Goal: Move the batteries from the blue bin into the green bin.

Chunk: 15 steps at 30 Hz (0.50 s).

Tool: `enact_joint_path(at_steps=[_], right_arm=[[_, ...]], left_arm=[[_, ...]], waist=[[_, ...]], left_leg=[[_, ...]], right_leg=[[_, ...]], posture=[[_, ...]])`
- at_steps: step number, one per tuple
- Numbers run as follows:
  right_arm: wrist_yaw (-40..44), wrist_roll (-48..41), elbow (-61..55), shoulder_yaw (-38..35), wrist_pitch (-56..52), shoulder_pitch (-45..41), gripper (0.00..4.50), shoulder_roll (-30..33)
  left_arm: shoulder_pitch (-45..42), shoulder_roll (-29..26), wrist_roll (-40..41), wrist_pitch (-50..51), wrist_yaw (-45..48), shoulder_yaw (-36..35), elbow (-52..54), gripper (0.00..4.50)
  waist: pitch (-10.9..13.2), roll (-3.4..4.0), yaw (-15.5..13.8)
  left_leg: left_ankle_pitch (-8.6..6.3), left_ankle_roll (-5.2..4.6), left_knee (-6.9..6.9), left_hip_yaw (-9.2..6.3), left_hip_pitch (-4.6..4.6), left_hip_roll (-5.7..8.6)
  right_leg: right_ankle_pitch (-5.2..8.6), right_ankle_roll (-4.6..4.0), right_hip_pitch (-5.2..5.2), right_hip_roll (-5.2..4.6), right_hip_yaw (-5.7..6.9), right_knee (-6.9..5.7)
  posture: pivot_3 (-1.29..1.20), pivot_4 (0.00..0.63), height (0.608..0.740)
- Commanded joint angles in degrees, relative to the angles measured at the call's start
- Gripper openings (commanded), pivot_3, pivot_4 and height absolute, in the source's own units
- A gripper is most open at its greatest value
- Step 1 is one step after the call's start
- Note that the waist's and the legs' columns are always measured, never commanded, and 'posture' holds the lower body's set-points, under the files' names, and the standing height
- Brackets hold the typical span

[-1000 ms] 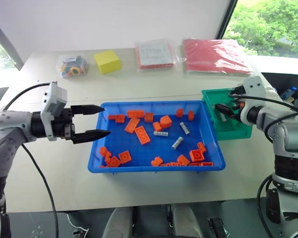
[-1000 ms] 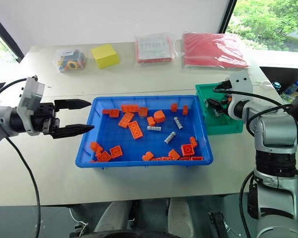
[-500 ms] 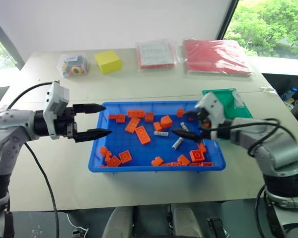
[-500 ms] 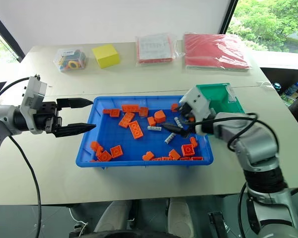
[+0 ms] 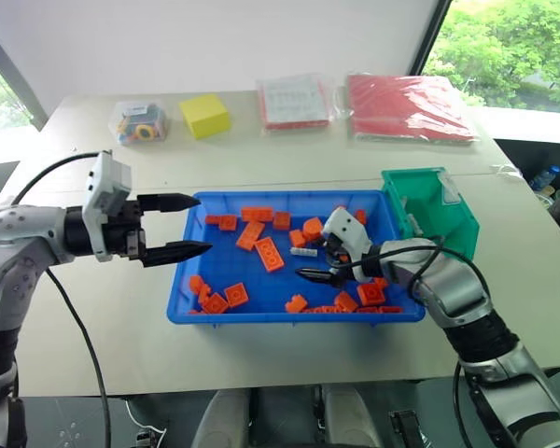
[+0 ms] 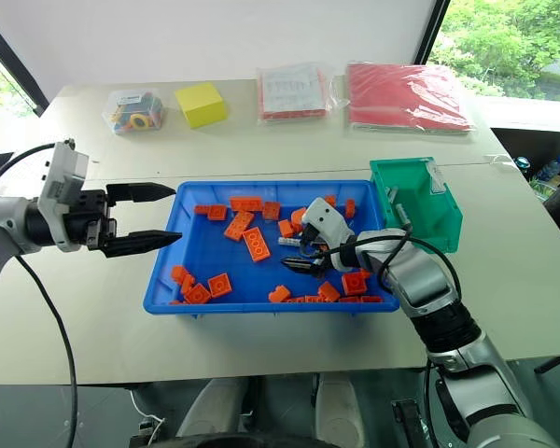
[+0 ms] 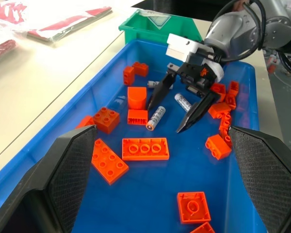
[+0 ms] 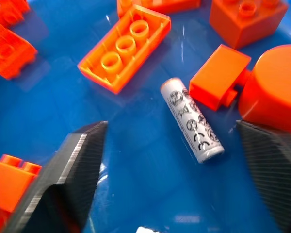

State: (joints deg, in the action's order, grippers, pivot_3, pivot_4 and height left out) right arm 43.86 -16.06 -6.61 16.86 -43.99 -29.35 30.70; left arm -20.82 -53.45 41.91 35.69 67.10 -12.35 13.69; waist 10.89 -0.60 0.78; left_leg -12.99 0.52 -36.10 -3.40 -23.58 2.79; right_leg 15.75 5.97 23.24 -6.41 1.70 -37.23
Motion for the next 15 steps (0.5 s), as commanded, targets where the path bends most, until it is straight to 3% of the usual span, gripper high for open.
enact_joint_path(at_steps=[1,5,11,15], right_arm=[[0.58,0.79,-1.37,0.41,1.00,-0.45,2.07,-0.22],[0.19,-0.66,-5.39,-1.12,-1.00,0.07,0.06,-0.17],[-6.66,-3.86,-10.08,-15.06,-9.40,-5.01,0.07,1.61],[-10.91,-1.04,-4.20,-25.00,-9.04,-7.58,0.07,8.98]], left_arm=[[-0.44,-0.69,0.77,-0.07,-0.30,-1.98,1.27,4.50],[-0.81,-0.70,0.65,-0.22,-0.22,-1.86,0.81,4.50],[-1.09,-0.16,0.47,-0.48,-0.34,-1.28,0.69,4.50],[-1.48,0.22,0.19,-0.83,-0.16,-0.62,0.19,4.50]], waist=[[0.00,0.00,0.00],[0.00,0.00,0.01],[0.01,0.01,-0.08],[0.01,-0.01,-0.63]], left_leg=[[0.00,0.00,0.00,0.00,0.00,0.00],[0.00,0.00,0.00,0.00,0.00,0.00],[0.00,0.00,-0.01,-0.01,0.00,0.00],[0.00,0.01,-0.01,-0.03,0.00,0.07]], right_leg=[[0.00,0.00,0.00,0.00,0.00,0.00],[0.00,0.00,0.00,0.01,0.00,0.00],[0.00,0.00,0.00,0.00,-0.01,-0.01],[0.00,0.00,-0.02,-0.04,0.00,0.01]], posture=[[0.00,0.150,0.736],[0.00,0.150,0.736],[0.00,0.150,0.736],[0.00,0.150,0.736]])
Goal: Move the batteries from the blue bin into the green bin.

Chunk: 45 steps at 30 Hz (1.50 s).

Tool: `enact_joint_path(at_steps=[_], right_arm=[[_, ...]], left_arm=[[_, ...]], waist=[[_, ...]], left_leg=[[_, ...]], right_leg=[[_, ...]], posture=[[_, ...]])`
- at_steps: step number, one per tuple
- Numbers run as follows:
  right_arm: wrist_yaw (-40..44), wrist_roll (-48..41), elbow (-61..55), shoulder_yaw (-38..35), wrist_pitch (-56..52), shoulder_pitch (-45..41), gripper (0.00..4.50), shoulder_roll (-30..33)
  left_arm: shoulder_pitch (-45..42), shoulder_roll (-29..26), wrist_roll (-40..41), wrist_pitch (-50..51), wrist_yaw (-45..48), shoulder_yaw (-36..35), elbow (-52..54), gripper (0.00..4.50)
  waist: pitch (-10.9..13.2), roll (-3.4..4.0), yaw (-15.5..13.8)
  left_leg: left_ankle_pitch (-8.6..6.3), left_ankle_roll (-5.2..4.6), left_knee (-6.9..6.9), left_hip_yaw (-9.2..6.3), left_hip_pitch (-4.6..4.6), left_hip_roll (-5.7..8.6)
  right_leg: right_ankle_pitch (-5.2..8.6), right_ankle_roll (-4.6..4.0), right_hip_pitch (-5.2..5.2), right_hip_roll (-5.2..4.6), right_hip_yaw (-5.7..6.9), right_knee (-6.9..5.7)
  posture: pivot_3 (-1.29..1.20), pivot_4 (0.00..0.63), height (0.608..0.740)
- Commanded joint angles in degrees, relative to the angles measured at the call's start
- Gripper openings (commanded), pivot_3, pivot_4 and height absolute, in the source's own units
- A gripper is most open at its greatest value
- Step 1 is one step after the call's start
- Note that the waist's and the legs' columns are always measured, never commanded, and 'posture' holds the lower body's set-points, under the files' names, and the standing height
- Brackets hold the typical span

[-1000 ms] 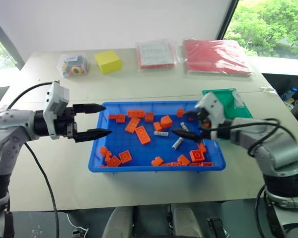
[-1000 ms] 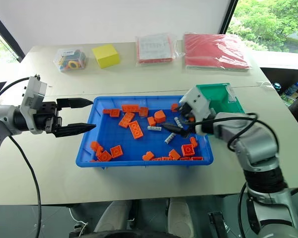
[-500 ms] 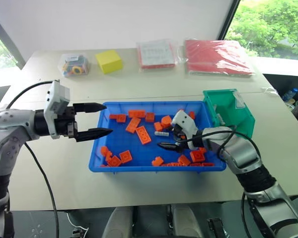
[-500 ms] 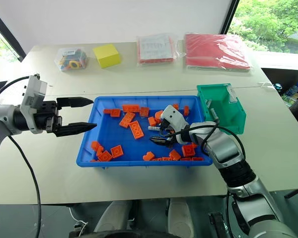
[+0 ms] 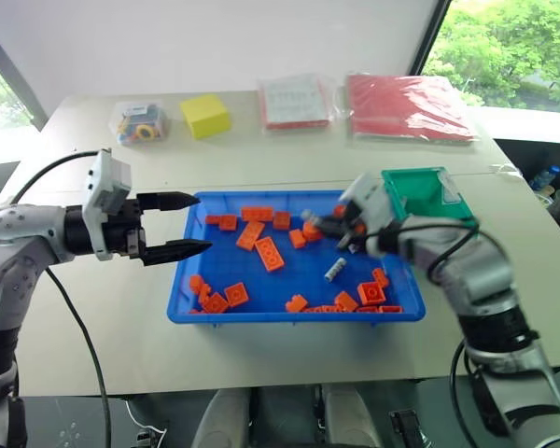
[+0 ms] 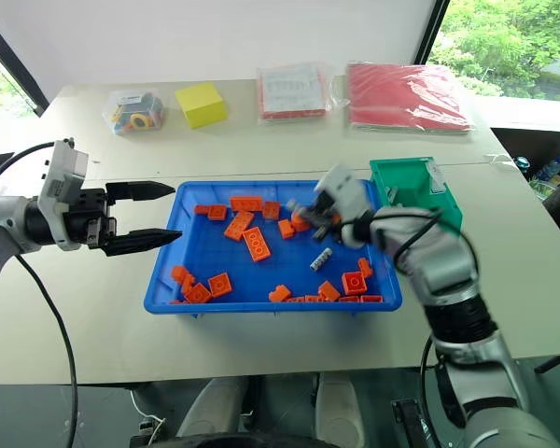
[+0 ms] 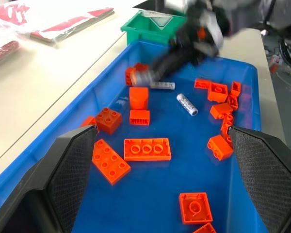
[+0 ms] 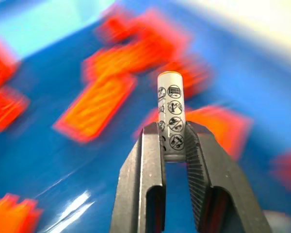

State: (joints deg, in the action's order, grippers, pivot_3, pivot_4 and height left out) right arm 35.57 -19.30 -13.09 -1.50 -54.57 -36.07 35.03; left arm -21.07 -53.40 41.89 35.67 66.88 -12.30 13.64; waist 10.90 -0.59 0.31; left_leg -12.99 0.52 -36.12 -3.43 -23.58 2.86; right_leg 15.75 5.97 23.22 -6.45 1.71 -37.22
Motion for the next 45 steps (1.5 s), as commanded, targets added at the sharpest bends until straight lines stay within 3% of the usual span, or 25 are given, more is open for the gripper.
enact_joint_path(at_steps=[1,5,7,8,11,14,19,22,24,28,33,42,45], right_arm=[[-3.01,3.33,3.48,-7.09,2.71,-0.58,0.07,6.32],[-3.83,4.88,9.24,-10.22,5.05,3.40,0.07,10.26],[-3.77,3.79,8.55,-10.76,4.49,5.02,1.21,9.34],[-4.15,3.63,7.69,-10.46,4.15,5.74,1.46,8.66],[-4.90,3.80,5.08,-9.24,3.93,7.02,2.79,7.54],[-5.35,3.66,3.51,-9.49,3.69,7.13,4.31,7.29],[1.00,-6.92,-9.37,-9.96,-0.44,8.64,4.31,5.55],[7.87,-10.34,-15.53,-5.68,0.70,11.89,4.31,8.56],[12.38,-8.16,-15.73,0.04,4.42,12.26,4.31,11.73],[25.25,2.96,-9.46,15.29,20.98,8.49,4.31,18.14],[34.24,12.79,5.33,24.81,36.60,0.05,4.31,16.80],[40.28,20.51,22.39,28.89,51.86,-5.28,4.31,10.83],[41.24,20.50,24.50,28.40,52.66,-5.38,3.50,8.89]], left_arm=[[-1.42,0.26,0.09,-0.93,0.15,-0.50,0.01,4.50],[-3.49,1.25,-0.60,-1.57,0.75,1.07,-1.50,4.50],[-4.46,1.60,-1.04,-1.85,1.03,1.64,-2.31,4.50],[-4.96,1.73,-1.24,-2.04,1.22,1.90,-2.76,4.50],[-6.42,1.99,-1.78,-2.39,1.76,2.55,-4.00,4.50],[-7.38,2.19,-2.21,-2.50,2.35,2.82,-4.88,4.50],[-7.61,2.44,-2.45,-2.43,2.67,2.88,-4.98,4.50],[-7.33,2.63,-2.46,-2.27,2.68,2.96,-4.63,4.50],[-7.32,2.77,-2.39,-2.09,2.76,3.11,-4.44,4.50],[-7.96,3.12,-2.19,-1.84,2.87,3.35,-4.57,4.50],[-7.24,3.45,-1.66,-1.43,2.08,2.46,-3.33,4.50],[-2.31,2.88,0.52,0.44,-1.34,-1.56,1.92,4.50],[-1.52,2.58,0.97,0.86,-1.97,-2.44,2.67,4.50]], waist=[[-0.01,-0.02,-0.39],[-0.01,-0.05,-0.62],[0.01,-0.02,-0.21],[0.01,-0.02,0.19],[0.01,-0.02,0.85],[0.01,-0.02,0.75],[0.02,-0.01,0.54],[0.03,-0.04,0.43],[0.05,-0.08,0.40],[0.05,-0.09,0.47],[0.08,-0.13,0.80],[0.09,-0.14,0.51],[0.08,-0.17,0.49]], left_leg=[[0.00,0.00,0.02,0.00,0.00,0.00],[-0.02,-0.03,0.06,0.05,0.00,0.02],[-0.02,-0.04,0.03,0.08,0.00,0.00],[-0.01,-0.05,0.02,0.13,0.00,-0.02],[-0.01,-0.05,0.00,0.13,0.02,-0.06],[-0.01,-0.05,0.00,0.14,0.04,-0.11],[-0.01,-0.05,0.01,0.12,0.04,-0.11],[-0.03,-0.07,0.02,0.07,0.04,-0.19],[-0.03,-0.07,-0.04,0.06,0.03,-0.22],[-0.03,-0.07,-0.16,0.12,0.04,-0.21],[-0.03,-0.07,-0.14,0.15,0.06,-0.28],[-0.02,-0.02,-0.09,0.10,0.04,-0.36],[-0.01,0.01,-0.11,0.08,0.06,-0.37]], right_leg=[[0.00,0.00,-0.01,0.00,0.00,0.02],[0.00,0.00,-0.02,-0.01,0.00,0.04],[0.00,0.00,-0.02,-0.01,-0.01,-0.01],[0.00,0.00,0.00,-0.01,-0.02,-0.02],[0.00,0.01,0.01,0.01,-0.02,-0.07],[0.00,0.01,0.01,0.06,-0.02,-0.09],[0.00,0.01,0.01,0.06,-0.02,-0.09],[0.00,0.00,-0.02,0.16,-0.01,-0.04],[0.00,0.00,-0.07,0.19,-0.01,-0.01],[0.00,0.01,-0.14,0.17,-0.01,0.08],[0.00,0.01,-0.10,0.23,-0.02,0.07],[-0.01,-0.01,-0.05,0.32,-0.05,0.02],[-0.02,-0.03,-0.09,0.34,-0.04,0.02]], posture=[[0.00,0.150,0.736],[0.00,0.150,0.736],[0.00,0.150,0.736],[0.00,0.150,0.736],[0.00,0.150,0.736],[0.00,0.150,0.736],[0.00,0.150,0.736],[0.00,0.150,0.736],[0.00,0.150,0.736],[0.00,0.150,0.736],[0.00,0.150,0.736],[0.00,0.150,0.736],[0.00,0.150,0.736]])
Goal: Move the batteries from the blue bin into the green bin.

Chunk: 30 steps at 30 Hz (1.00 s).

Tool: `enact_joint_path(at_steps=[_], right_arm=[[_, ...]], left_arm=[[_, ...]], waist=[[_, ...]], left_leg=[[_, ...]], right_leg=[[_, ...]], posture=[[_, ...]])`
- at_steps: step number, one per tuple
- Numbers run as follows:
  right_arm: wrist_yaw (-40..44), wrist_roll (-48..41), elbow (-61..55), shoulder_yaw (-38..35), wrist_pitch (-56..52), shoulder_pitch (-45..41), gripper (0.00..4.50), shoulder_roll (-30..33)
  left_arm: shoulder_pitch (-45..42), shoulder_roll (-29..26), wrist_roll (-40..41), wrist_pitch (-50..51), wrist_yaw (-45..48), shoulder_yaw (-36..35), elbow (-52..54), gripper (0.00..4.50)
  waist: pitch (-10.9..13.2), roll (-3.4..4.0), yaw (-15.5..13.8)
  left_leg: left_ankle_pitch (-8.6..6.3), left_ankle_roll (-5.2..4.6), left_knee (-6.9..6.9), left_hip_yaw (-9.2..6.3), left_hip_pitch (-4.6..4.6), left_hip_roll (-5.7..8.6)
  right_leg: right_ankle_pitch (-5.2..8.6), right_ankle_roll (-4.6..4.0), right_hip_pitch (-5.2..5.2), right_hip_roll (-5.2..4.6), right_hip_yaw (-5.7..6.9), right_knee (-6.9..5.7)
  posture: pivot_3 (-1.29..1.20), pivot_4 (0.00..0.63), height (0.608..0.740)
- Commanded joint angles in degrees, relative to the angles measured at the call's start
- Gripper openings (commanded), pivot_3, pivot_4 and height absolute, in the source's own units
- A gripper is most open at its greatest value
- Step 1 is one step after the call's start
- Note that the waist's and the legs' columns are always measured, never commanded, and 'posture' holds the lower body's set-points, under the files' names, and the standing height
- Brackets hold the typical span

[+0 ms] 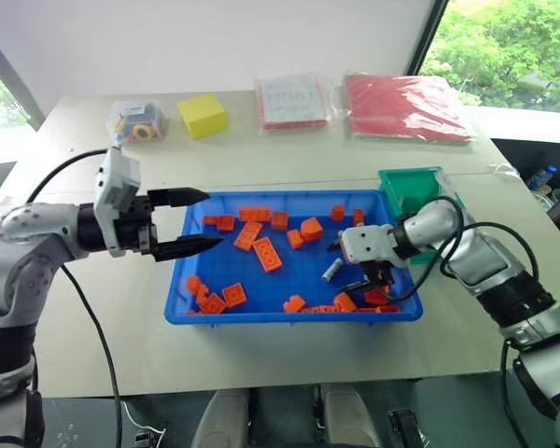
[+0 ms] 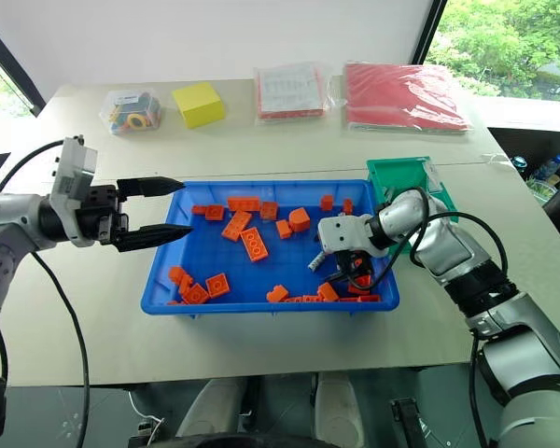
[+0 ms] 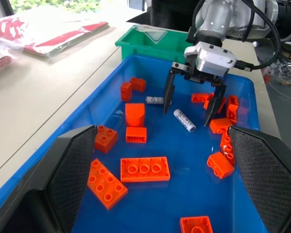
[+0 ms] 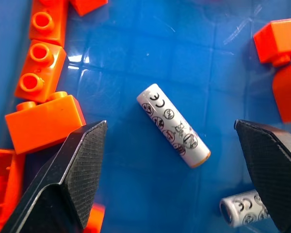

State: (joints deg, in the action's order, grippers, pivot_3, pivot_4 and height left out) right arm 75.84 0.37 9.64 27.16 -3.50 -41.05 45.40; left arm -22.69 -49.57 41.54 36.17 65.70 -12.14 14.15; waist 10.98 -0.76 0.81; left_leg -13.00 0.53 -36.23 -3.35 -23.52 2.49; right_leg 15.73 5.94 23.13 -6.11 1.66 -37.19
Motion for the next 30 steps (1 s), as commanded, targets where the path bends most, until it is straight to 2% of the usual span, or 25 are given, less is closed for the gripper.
enact_joint_path(at_steps=[1,4,5,6,7,8,10,13,17,21,24,26,27,30], right_arm=[[1.27,0.91,2.03,-0.38,1.82,-0.26,3.02,-1.85],[1.55,0.92,1.70,-1.03,1.53,0.29,1.36,-2.72],[1.49,0.68,1.27,-1.36,0.91,0.52,1.02,-2.99],[1.44,0.43,0.78,-1.69,0.27,0.77,0.48,-3.18],[1.40,0.11,0.01,-2.13,-0.47,1.09,0.07,-3.27],[1.22,-0.25,-0.81,-2.67,-1.32,1.42,0.06,-3.34],[-2.10,-2.17,-3.38,-6.10,-6.72,1.89,0.06,-4.41],[-12.16,-4.37,-6.01,-14.93,-17.46,1.34,0.06,-6.61],[-23.80,-3.42,-7.08,-25.13,-27.58,1.55,0.06,-4.73],[-29.57,-1.66,-6.12,-30.18,-30.02,3.66,0.06,-0.42],[-30.86,-1.59,-6.52,-30.96,-31.23,5.64,0.06,1.37],[-32.04,-1.69,-6.64,-31.44,-31.57,6.77,1.12,1.40],[-32.63,-1.84,-6.58,-31.57,-31.98,7.02,1.46,1.10],[-32.91,-2.49,-8.27,-30.85,-32.43,7.79,2.93,0.36]], left_arm=[[0.25,-1.36,1.45,0.45,-0.92,-2.78,2.27,4.50],[0.30,-1.62,1.69,0.65,-1.15,-2.96,2.36,4.50],[0.23,-1.70,1.75,0.65,-1.20,-2.90,2.30,4.50],[0.12,-1.75,1.77,0.62,-1.24,-2.79,2.20,4.50],[-0.08,-1.79,1.79,0.62,-1.28,-2.63,2.07,4.50],[-0.28,-1.79,1.77,0.60,-1.31,-2.42,1.94,4.50],[-0.69,-1.60,1.62,0.42,-1.31,-1.77,1.77,4.50],[-1.21,-1.26,1.46,0.24,-1.27,-1.08,1.45,4.50],[-1.49,-1.09,1.11,-0.18,-0.63,-0.31,0.74,4.50],[-2.56,-0.86,0.52,-0.79,0.31,0.85,-0.53,4.50],[-3.78,-0.55,0.04,-1.21,0.94,1.67,-1.61,4.50],[-4.62,-0.26,-0.25,-1.41,1.32,2.18,-2.27,4.50],[-5.03,-0.14,-0.45,-1.63,1.55,2.46,-2.71,4.50],[-5.84,0.17,-0.91,-2.08,2.21,2.95,-3.58,4.50]], waist=[[0.00,0.00,-0.01],[0.00,0.00,0.00],[0.00,0.00,0.01],[0.00,0.00,0.02],[0.00,0.00,0.01],[0.00,0.00,-0.02],[0.00,0.00,-0.05],[0.01,0.02,-0.03],[0.01,0.02,-0.51],[0.01,0.02,-1.21],[0.01,0.02,-1.25],[0.01,0.02,-0.85],[0.01,0.02,-0.63],[0.02,0.03,0.07]], left_leg=[[0.01,0.01,0.00,-0.01,0.02,0.00],[0.02,0.03,0.00,-0.01,0.03,0.00],[0.02,0.03,0.00,-0.01,0.03,-0.01],[0.02,0.03,0.00,-0.01,0.03,-0.01],[0.02,0.03,0.00,-0.01,0.03,-0.01],[0.02,0.04,0.00,-0.01,0.04,-0.01],[0.02,0.04,0.00,-0.01,0.04,-0.02],[0.03,0.06,0.01,-0.01,0.02,-0.04],[0.05,0.11,0.04,-0.02,0.00,-0.03],[0.05,0.11,0.06,0.02,-0.01,-0.02],[0.05,0.10,0.07,0.04,-0.01,-0.04],[0.05,0.09,0.06,0.07,-0.01,-0.06],[0.05,0.09,0.06,0.09,-0.01,-0.06],[0.05,0.08,0.06,0.09,-0.01,-0.06]], right_leg=[[-0.01,-0.01,-0.02,0.00,0.00,0.00],[-0.02,-0.03,-0.02,0.01,0.00,-0.01],[-0.02,-0.03,-0.02,0.01,0.00,-0.01],[-0.02,-0.03,-0.02,0.02,0.00,-0.01],[-0.02,-0.03,-0.02,0.02,0.00,-0.01],[-0.02,-0.03,-0.02,0.02,-0.01,-0.01],[-0.03,-0.04,-0.02,0.03,-0.01,-0.01],[-0.06,-0.09,0.03,0.04,-0.02,-0.03],[-0.09,-0.14,0.06,0.03,-0.02,-0.03],[-0.09,-0.15,0.06,0.02,-0.02,0.01],[-0.09,-0.15,0.06,0.03,-0.02,0.00],[-0.09,-0.15,0.05,0.04,-0.02,0.00],[-0.09,-0.15,0.06,0.04,-0.03,-0.01],[-0.09,-0.15,0.07,0.05,-0.03,-0.03]], posture=[[0.00,0.150,0.736],[0.00,0.150,0.736],[0.00,0.150,0.736],[0.00,0.150,0.736],[0.00,0.150,0.736],[0.00,0.150,0.736],[0.00,0.150,0.736],[0.00,0.150,0.736],[0.00,0.150,0.736],[0.00,0.150,0.736],[0.00,0.150,0.736],[0.00,0.150,0.736],[0.00,0.150,0.736],[0.00,0.150,0.736]])
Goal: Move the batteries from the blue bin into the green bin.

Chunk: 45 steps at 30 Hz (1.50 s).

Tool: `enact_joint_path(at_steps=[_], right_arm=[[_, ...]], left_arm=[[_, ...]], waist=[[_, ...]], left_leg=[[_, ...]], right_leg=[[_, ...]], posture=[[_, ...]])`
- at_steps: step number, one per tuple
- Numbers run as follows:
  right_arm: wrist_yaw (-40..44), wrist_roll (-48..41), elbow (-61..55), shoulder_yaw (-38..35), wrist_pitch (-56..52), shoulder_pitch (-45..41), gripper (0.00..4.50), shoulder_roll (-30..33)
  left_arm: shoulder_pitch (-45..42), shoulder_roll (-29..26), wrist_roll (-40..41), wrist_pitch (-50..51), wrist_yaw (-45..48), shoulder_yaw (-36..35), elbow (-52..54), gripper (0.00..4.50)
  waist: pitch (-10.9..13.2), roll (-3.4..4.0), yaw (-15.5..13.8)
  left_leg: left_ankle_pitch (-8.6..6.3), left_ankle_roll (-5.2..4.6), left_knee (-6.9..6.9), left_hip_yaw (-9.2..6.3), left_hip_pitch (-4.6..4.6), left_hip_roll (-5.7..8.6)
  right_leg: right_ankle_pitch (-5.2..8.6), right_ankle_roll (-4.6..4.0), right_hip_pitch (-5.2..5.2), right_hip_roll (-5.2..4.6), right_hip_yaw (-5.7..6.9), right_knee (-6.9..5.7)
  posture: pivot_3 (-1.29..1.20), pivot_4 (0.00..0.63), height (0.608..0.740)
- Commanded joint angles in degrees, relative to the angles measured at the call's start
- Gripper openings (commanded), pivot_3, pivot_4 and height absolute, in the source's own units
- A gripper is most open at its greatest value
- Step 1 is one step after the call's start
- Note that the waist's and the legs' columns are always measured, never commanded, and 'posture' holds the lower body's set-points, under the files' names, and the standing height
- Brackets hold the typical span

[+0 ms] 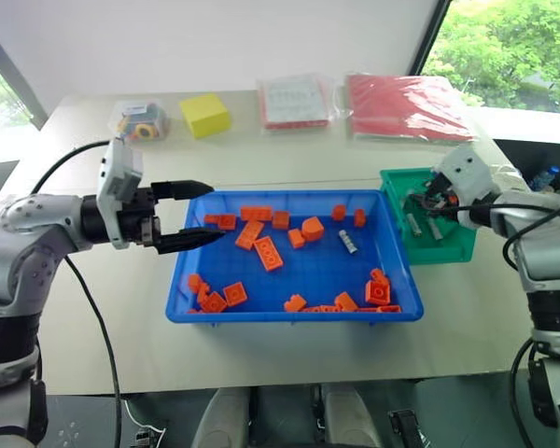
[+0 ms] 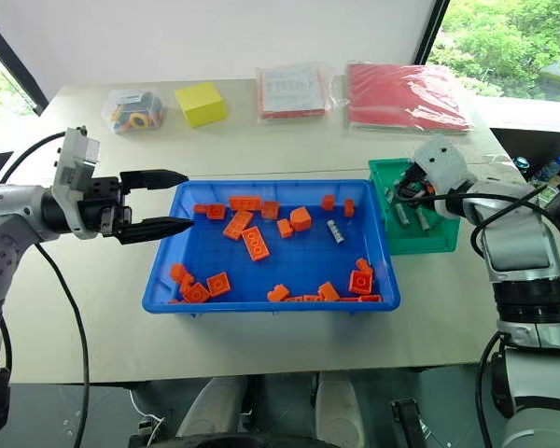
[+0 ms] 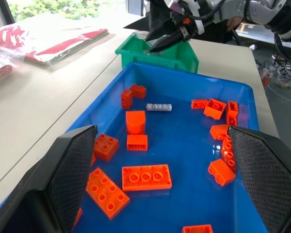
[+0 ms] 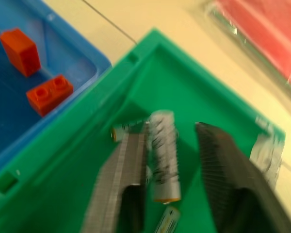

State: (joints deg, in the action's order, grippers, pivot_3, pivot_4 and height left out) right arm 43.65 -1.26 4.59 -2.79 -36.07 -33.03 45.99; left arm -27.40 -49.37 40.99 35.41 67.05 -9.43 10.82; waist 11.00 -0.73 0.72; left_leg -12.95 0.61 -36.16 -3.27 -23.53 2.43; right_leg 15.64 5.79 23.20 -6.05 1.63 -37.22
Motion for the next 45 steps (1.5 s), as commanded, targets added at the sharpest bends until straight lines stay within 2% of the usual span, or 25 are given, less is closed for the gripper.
enact_joint_path(at_steps=[1,4,7,11,18,28,36,43,45], right_arm=[[-0.35,-1.64,-4.60,-0.83,0.36,-0.29,2.93,-0.61],[1.66,-5.41,-8.87,-1.10,-0.80,-0.73,2.93,-2.04],[4.33,-11.48,-15.95,-0.37,-7.76,-0.82,2.93,-4.01],[-0.54,-12.96,-21.96,2.37,-18.95,0.72,2.93,-7.58],[-8.83,-12.66,-25.68,2.89,-28.05,6.90,2.93,-11.62],[-14.83,-14.24,-23.30,3.11,-31.43,8.17,2.93,-17.92],[-18.74,-12.75,-26.67,9.47,-36.31,5.40,2.93,-18.78],[-20.02,-12.34,-27.13,12.94,-37.78,6.71,2.93,-17.73],[-19.97,-12.30,-26.65,13.68,-37.15,6.18,2.39,-17.82]], left_arm=[[-1.31,0.01,-0.50,-1.42,1.07,0.30,-0.46,4.50],[-1.77,0.10,-0.71,-1.73,1.41,0.43,-1.20,4.50],[-1.90,0.18,-0.86,-2.06,1.50,0.48,-1.62,4.50],[-1.01,0.67,-0.73,-1.97,0.53,-0.07,-0.47,4.50],[1.10,0.10,-0.12,-1.48,-0.60,-1.70,1.10,4.50],[0.54,0.56,-0.31,-1.41,-1.41,-1.58,1.16,4.50],[-1.01,1.02,-0.27,-1.20,-1.78,-1.40,0.23,4.50],[-0.90,1.27,-0.23,-1.36,-2.25,-1.70,0.30,4.50],[-0.83,1.37,-0.16,-1.34,-2.46,-1.73,0.45,4.50]], waist=[[0.00,0.00,0.27],[0.00,0.00,0.38],[0.00,0.00,0.35],[0.00,-0.01,0.04],[-0.01,-0.02,-0.17],[-0.26,-0.42,-0.07],[-0.26,-0.42,0.16],[-0.26,-0.43,0.10],[-0.24,-0.40,0.08]], left_leg=[[0.00,0.00,0.00,0.01,0.01,-0.03],[0.00,-0.01,0.01,0.00,0.01,-0.12],[0.00,0.00,0.00,-0.02,0.01,-0.17],[0.00,-0.01,-0.03,-0.04,0.01,-0.17],[0.00,0.00,-0.04,-0.07,-0.01,-0.12],[0.00,-0.01,-0.06,-0.09,0.07,-0.14],[0.00,-0.01,-0.05,-0.09,0.11,-0.17],[-0.01,-0.01,0.03,-0.12,0.10,-0.21],[-0.01,-0.01,0.00,-0.11,0.10,-0.20]], right_leg=[[0.00,0.00,0.00,0.02,0.00,0.00],[0.00,0.00,0.02,0.13,-0.02,-0.01],[0.00,-0.01,0.02,0.17,-0.01,-0.02],[0.00,-0.01,-0.01,0.17,-0.02,0.00],[-0.01,-0.03,-0.01,0.12,-0.03,0.01],[-0.02,-0.05,-0.12,0.16,-0.02,0.02],[-0.04,-0.07,-0.10,0.18,-0.02,0.00],[-0.03,-0.09,-0.05,0.23,-0.01,-0.01],[-0.04,-0.08,-0.07,0.22,-0.02,0.00]], posture=[[0.00,0.150,0.736],[0.00,0.150,0.736],[0.00,0.150,0.736],[0.00,0.150,0.736],[0.00,0.150,0.736],[0.00,0.150,0.736],[0.00,0.150,0.736],[0.00,0.150,0.736],[0.00,0.150,0.736]])
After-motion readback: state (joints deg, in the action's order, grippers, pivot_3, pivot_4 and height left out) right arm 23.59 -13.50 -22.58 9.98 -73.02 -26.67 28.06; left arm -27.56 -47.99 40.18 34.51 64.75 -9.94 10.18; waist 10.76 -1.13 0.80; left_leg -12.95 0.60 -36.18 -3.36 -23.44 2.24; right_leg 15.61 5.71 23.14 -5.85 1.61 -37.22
